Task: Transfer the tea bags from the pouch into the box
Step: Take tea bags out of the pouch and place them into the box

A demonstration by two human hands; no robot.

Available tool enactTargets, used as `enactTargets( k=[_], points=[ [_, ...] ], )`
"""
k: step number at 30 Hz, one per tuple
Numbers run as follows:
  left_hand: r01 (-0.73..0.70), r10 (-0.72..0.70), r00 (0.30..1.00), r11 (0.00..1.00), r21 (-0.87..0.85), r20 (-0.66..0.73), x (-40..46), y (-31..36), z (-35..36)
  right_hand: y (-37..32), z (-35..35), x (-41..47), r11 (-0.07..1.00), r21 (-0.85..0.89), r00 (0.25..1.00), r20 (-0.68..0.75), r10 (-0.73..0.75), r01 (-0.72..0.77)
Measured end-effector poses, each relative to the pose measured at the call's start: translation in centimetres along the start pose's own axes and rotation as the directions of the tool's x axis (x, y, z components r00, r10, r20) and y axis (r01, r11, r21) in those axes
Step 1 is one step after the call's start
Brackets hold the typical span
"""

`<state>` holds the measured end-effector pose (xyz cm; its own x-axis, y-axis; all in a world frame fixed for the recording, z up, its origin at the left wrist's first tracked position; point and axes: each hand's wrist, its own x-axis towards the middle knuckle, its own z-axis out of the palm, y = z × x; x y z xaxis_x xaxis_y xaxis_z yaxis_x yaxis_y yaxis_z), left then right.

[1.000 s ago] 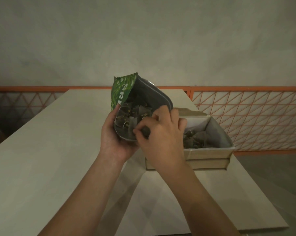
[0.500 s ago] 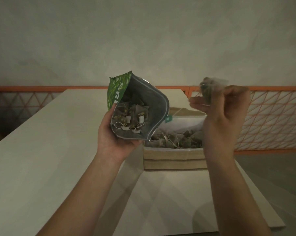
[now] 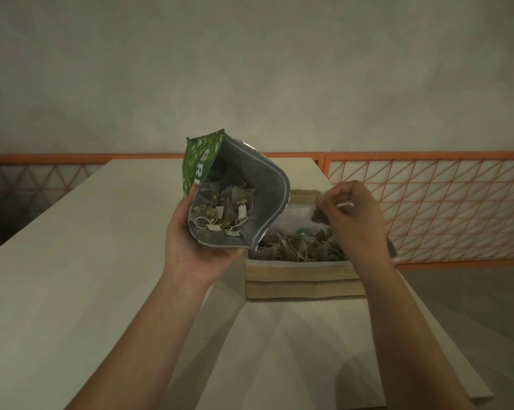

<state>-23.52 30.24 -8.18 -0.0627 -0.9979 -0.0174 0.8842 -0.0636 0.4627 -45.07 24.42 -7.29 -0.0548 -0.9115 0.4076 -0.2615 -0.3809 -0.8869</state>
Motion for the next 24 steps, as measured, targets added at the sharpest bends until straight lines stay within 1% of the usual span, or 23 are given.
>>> enactTargets(
  k=[2, 3, 4, 5, 6, 7, 8, 10, 11, 13, 15, 16, 19, 21, 22, 23, 24],
  points=[
    [0.001, -0.001, 1.000, 1.000, 0.003, -0.005, 0.0, 0.0, -0.1, 0.2, 0.3, -0.1, 0.968, -0.247, 0.998, 0.035, 0.045, -0.035],
    [0.000, 0.000, 1.000, 1.000, 0.006, -0.009, -0.1, 0.0, 0.0, 0.2, 0.5, -0.3, 0.944, -0.330, 0.999, 0.020, 0.032, -0.024],
    [0.002, -0.001, 1.000, 1.000, 0.004, -0.013, -0.1, 0.0, 0.0, -0.1, 0.7, -0.6, 0.939, -0.344, 1.000, -0.004, -0.016, 0.013],
    [0.005, -0.004, 1.000, 1.000, 0.002, -0.015, -0.1, 0.0, -0.1, -0.7, 1.0, -1.0, 0.956, -0.285, 0.997, -0.023, -0.075, 0.065],
    [0.006, -0.006, 1.000, 1.000, 0.004, -0.014, -0.2, 0.0, 0.0, -1.4, 1.5, -1.3, 0.977, -0.181, 0.993, -0.021, -0.117, 0.111],
    [0.007, -0.007, 1.000, 1.000, 0.008, -0.011, -0.3, 0.0, 0.1, -2.3, 2.1, -1.7, 0.986, -0.085, 0.990, 0.013, -0.142, 0.142],
    [0.011, -0.010, 1.000, 1.000, 0.009, -0.007, -0.3, 0.0, 0.2, -3.1, 2.7, -1.8, 0.986, -0.029, 0.985, 0.066, -0.162, 0.164],
    [0.030, -0.030, 0.999, 1.000, 0.005, 0.013, -0.4, 0.2, 0.2, -4.0, 4.1, -1.6, 0.973, -0.006, 0.961, 0.160, -0.227, 0.231],
    [0.032, -0.033, 0.999, 0.999, 0.005, 0.020, -0.4, 0.3, 0.3, -4.1, 4.8, -1.3, 0.965, 0.001, 0.949, 0.178, -0.260, 0.264],
    [0.040, -0.040, 0.999, 0.999, 0.008, 0.033, -0.5, 0.4, 0.3, -4.3, 6.2, -0.8, 0.960, 0.050, 0.950, 0.138, -0.279, 0.275],
    [0.043, -0.045, 0.998, 0.999, 0.024, 0.047, -0.5, 0.6, 0.4, -4.5, 7.4, -0.7, 0.958, 0.138, 0.963, 0.070, -0.262, 0.251],
    [0.041, -0.043, 0.997, 0.999, 0.030, 0.058, -0.5, 0.9, 0.5, -4.8, 7.9, -0.9, 0.949, 0.155, 0.958, 0.043, -0.282, 0.273],
    [-0.034, 0.028, 0.997, 0.997, 0.073, 0.073, -0.7, 1.6, 0.7, -5.8, 8.7, -1.9, 0.898, 0.181, 0.915, -0.029, -0.403, 0.401],
    [-0.077, 0.063, 0.986, 0.994, 0.082, 0.153, -1.0, 1.8, 1.0, -6.3, 8.9, -2.8, 0.841, 0.227, 0.870, -0.096, -0.483, 0.492],
    [-0.105, 0.091, 0.981, 0.992, 0.075, 0.171, -1.1, 2.0, 1.2, -6.3, 8.9, -3.2, 0.806, 0.239, 0.840, -0.135, -0.525, 0.542],
    [-0.119, 0.106, 0.983, 0.989, 0.081, 0.149, -1.1, 2.2, 1.2, -6.1, 9.0, -3.5, 0.778, 0.246, 0.815, -0.163, -0.555, 0.579],
    [-0.109, 0.097, 0.986, 0.991, 0.084, 0.139, -0.9, 2.3, 1.2, -6.0, 9.2, -3.6, 0.770, 0.250, 0.810, -0.172, -0.561, 0.587]
  ],
)
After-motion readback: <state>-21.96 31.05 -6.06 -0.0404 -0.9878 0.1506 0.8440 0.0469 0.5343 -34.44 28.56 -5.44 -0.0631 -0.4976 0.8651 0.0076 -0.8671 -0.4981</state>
